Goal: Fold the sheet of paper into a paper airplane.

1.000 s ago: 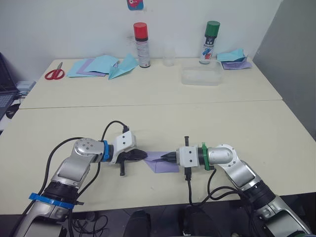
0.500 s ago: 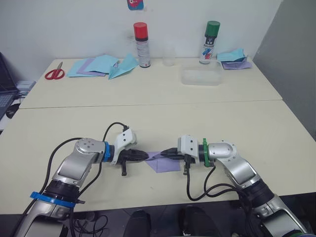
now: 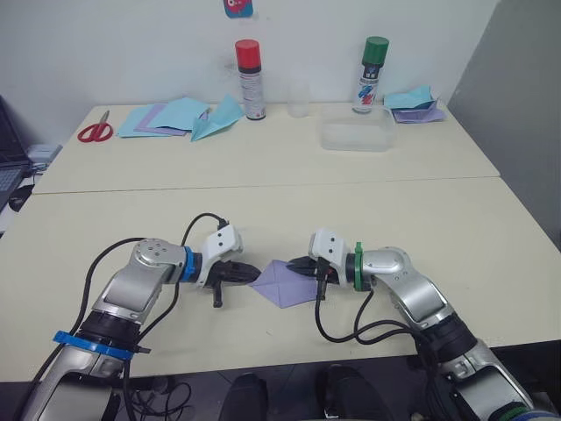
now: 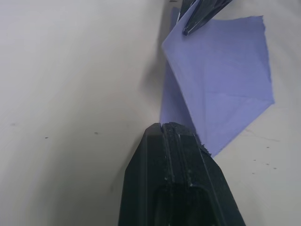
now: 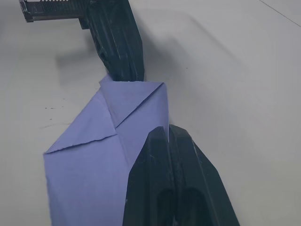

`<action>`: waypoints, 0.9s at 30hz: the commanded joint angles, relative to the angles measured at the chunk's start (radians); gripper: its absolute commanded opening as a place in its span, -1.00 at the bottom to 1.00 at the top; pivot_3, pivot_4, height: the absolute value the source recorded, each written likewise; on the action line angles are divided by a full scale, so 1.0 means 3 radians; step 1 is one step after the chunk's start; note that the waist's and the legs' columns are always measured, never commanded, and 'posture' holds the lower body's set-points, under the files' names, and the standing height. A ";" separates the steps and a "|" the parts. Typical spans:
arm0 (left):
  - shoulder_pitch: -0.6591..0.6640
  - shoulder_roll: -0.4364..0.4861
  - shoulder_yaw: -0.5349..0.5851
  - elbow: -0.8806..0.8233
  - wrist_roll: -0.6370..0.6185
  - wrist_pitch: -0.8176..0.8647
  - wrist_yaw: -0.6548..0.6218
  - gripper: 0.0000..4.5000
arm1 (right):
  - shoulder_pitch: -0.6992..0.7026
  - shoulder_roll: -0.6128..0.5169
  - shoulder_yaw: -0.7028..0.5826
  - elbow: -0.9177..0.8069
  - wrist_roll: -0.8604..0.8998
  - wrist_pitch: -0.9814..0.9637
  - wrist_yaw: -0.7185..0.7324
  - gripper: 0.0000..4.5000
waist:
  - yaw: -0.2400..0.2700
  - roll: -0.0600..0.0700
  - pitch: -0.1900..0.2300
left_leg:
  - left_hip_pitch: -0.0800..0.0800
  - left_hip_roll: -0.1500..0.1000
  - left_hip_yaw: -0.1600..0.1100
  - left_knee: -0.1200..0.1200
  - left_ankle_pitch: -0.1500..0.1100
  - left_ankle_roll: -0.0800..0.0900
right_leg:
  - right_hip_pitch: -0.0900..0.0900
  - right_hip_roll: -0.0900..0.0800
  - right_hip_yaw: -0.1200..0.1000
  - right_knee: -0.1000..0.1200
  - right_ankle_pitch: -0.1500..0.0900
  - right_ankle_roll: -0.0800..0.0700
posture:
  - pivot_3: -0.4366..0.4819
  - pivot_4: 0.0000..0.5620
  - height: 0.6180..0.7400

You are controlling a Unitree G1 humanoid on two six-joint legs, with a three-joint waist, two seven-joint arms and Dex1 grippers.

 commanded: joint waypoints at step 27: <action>0.0428 0.0116 0.0066 -0.0847 0.0083 0.0107 0.0413 -1.00 | -0.0131 0.0060 0.0133 0.0315 -0.0354 -0.0274 -0.0074 -0.98 | -0.0006 0.0000 0.0001 | -0.0003 0.0001 -0.0005 -0.0002 0.0000 0.0000 | -0.0003 0.0000 -0.0002 -0.0001 -0.0001 0.0001 | -0.05 -0.47 1.00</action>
